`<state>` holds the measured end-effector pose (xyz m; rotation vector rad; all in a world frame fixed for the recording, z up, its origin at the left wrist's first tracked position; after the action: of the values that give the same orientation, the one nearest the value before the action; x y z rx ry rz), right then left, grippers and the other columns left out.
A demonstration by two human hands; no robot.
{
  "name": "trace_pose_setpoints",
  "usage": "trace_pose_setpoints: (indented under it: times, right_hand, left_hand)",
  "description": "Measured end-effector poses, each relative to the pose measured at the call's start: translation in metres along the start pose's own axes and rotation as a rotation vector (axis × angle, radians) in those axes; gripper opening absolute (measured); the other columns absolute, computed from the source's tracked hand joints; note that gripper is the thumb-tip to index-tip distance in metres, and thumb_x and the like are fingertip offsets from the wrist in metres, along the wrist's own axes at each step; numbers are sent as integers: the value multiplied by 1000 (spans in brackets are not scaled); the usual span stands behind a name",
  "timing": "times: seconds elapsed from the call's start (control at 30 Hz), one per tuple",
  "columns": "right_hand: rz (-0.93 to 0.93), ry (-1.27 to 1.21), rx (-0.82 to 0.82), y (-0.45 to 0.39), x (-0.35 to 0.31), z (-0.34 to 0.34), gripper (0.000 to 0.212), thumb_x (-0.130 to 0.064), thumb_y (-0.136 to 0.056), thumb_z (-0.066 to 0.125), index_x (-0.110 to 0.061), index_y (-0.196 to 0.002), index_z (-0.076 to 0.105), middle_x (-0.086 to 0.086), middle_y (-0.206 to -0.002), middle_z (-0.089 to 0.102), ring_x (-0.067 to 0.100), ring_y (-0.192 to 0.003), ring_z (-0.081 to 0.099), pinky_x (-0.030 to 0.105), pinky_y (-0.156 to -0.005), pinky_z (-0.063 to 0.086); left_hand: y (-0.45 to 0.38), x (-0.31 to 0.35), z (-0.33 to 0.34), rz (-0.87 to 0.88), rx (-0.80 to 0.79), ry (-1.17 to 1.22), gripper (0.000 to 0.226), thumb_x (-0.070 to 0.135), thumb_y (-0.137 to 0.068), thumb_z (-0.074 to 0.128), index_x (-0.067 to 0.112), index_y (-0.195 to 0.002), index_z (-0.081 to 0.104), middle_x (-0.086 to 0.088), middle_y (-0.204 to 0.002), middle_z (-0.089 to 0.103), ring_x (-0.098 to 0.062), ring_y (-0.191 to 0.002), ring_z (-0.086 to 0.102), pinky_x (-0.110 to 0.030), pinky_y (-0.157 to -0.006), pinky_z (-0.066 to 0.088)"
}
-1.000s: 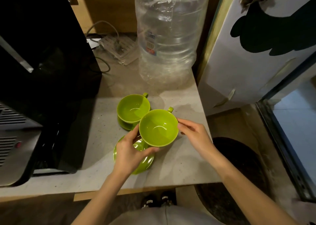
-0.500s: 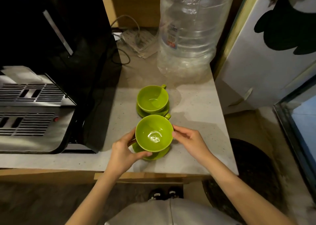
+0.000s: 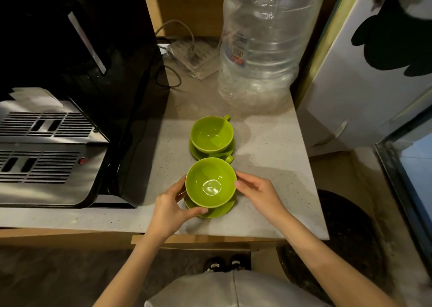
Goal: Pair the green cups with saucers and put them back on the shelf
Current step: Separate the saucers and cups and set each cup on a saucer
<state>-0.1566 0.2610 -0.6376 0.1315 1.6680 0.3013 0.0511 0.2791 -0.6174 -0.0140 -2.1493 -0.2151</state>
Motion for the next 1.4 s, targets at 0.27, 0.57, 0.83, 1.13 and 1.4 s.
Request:
trace_pose_setpoints:
  times: [0.27,0.57,0.83,1.13,1.4]
  right_hand:
    - [-19,25,-14,1,0,3,37,-12,-88,57,-10,-125,56,-3,-114,64,-2,-98,60,9,-82,50]
    - [3,97,4,-1,2,-1,34,-21,-89,55,-15,-122,58,1,-119,64,11,-109,59,29,-98,47]
    - [164,360,-9,-19,2,-9,28,-18,-91,50,-10,-117,59,10,-97,70,17,-75,66,13,-55,46]
    - [335,361,-110,-30,1,-5,10,-21,-85,61,-14,-92,62,5,-66,69,2,-35,57,15,-31,30]
    - [337,332,-90,-30,2,-1,5,-9,-82,63,-12,-80,59,7,-63,66,4,-35,58,15,-30,33]
  left_hand:
    - [4,-2,0,-18,-18,7,99,42,-48,74,15,-136,36,5,-128,48,-9,-114,48,-26,-96,41]
    - [3,-10,-4,-45,-22,-4,82,11,-67,77,11,-137,35,-7,-138,48,-14,-120,48,-28,-99,41]
    - [-5,-24,-14,-252,139,-34,33,18,-88,55,3,-117,58,-10,-87,68,-12,-73,63,-17,-68,52]
    - [-16,-31,-8,-520,-107,307,8,7,-84,60,7,-92,63,-7,-62,72,-10,-49,68,-23,-48,57]
    - [-21,-30,-6,-504,-108,319,5,2,-81,62,2,-86,62,-2,-50,69,-11,-47,67,-23,-47,57]
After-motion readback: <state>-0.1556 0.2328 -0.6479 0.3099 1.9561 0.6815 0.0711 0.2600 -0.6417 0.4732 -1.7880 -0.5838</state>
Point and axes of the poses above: each hand's wrist, its own y-axis away from the middle knuckle, its own z-axis out of the palm, x = y × z, the point moved 4 cm from there along -y, towards the middle knuckle
